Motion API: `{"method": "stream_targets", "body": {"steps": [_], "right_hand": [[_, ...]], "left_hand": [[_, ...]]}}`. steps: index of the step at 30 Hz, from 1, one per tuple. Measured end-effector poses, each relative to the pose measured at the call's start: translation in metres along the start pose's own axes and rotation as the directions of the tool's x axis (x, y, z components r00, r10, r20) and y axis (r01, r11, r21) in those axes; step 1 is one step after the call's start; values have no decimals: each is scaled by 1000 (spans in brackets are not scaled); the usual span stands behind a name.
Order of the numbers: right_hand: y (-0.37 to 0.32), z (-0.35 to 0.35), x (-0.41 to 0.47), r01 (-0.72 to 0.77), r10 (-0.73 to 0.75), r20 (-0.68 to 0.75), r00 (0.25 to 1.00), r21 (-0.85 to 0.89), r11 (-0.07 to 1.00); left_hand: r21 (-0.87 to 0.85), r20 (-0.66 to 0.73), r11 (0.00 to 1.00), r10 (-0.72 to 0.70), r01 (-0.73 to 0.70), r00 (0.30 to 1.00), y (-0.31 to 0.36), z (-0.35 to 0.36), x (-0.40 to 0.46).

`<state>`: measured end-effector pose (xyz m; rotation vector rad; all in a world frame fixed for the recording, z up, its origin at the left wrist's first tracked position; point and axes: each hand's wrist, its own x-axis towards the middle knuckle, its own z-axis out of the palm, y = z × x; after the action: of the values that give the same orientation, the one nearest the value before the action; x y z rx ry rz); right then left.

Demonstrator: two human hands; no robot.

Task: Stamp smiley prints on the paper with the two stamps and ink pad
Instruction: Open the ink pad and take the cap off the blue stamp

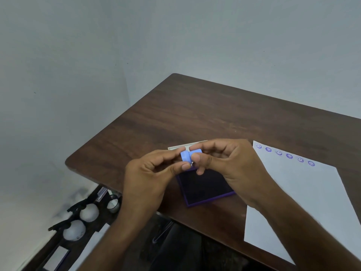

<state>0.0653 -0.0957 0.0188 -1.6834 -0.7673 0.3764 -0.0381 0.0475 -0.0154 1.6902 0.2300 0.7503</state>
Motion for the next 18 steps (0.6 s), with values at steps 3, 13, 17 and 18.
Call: {"method": "stream_targets", "body": {"steps": [3,13,17,18], "right_hand": [[1,4,1,29,-29,3,1000,-63,998],[2,11,-2,89,-95,-22,995,-198,976],[1,9,-1,87,-92,-17,996,-186,979],[1,9,-1,88,-92,-15,996,-180,980]], "left_hand": [[1,-18,1000,-15,15,1000,0,-3,0],[81,-17,997,-14,15,1000,1,-2,-3],[90,-8,995,-35,35,999,0,-1,0],[92,-7,995,-39,40,999,0,0,1]]}}
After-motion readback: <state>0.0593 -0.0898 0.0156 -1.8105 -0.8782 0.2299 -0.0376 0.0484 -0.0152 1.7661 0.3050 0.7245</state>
